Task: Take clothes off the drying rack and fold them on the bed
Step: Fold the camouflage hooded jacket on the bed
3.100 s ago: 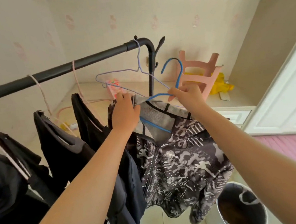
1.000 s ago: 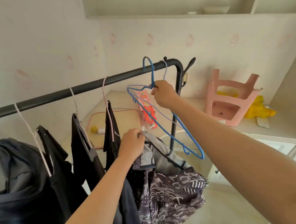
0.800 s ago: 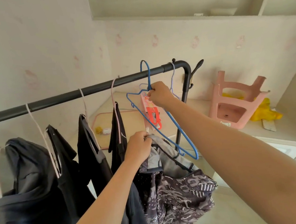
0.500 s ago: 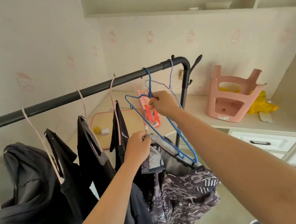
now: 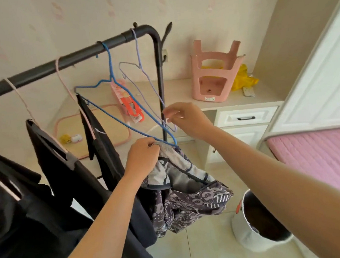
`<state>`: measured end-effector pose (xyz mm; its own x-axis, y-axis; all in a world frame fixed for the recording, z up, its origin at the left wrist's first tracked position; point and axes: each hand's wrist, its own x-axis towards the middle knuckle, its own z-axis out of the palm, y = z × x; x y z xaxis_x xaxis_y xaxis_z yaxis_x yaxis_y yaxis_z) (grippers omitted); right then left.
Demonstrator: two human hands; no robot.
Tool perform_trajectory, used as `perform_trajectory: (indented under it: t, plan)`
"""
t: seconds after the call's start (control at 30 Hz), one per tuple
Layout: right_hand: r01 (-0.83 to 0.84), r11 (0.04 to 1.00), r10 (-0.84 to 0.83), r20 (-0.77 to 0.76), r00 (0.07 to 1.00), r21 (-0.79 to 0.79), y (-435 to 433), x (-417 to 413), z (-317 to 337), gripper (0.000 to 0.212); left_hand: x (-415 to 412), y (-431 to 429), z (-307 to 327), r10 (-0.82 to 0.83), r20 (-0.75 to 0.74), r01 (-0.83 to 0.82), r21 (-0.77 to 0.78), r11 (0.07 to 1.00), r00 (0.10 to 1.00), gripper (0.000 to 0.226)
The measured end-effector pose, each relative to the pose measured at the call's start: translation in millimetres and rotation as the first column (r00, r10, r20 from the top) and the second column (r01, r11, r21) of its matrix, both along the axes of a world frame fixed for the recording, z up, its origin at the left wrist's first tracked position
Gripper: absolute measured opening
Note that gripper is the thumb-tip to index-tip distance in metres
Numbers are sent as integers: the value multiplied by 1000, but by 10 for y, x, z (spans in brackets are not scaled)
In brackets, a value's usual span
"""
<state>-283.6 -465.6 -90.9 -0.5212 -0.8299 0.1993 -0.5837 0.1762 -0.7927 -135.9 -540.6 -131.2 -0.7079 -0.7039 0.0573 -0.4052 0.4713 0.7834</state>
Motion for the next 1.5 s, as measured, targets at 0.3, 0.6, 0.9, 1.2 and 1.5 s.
perform_trajectory:
  t: [0.3, 0.6, 0.9, 1.2, 1.5]
  plan:
    - [223, 932, -258, 92, 962, 285, 2005, -137, -952, 24, -184, 1012, -124, -23, -11, 23, 20, 1000, 1000, 23]
    - [144, 457, -359, 34, 933, 878, 4171, 53, -2097, 60, -398, 2282, -307, -87, 14, 84, 146, 986, 996, 18]
    - [293, 709, -666, 474, 575, 641, 5551, 555, -2296, 66, -661, 3474, -305, -276, 28, 267, 186, 946, 961, 22]
    - [855, 393, -823, 544, 163, 339, 6420, 428, -1882, 25, -1208, 4112, -292, -416, -30, 386, 436, 813, 909, 26]
    - [978, 199, -971, 148, 187, 65, 7231, 128, -1190, 42, -2046, 4616, -345, -783, 85, 686, 431, 586, 616, 22]
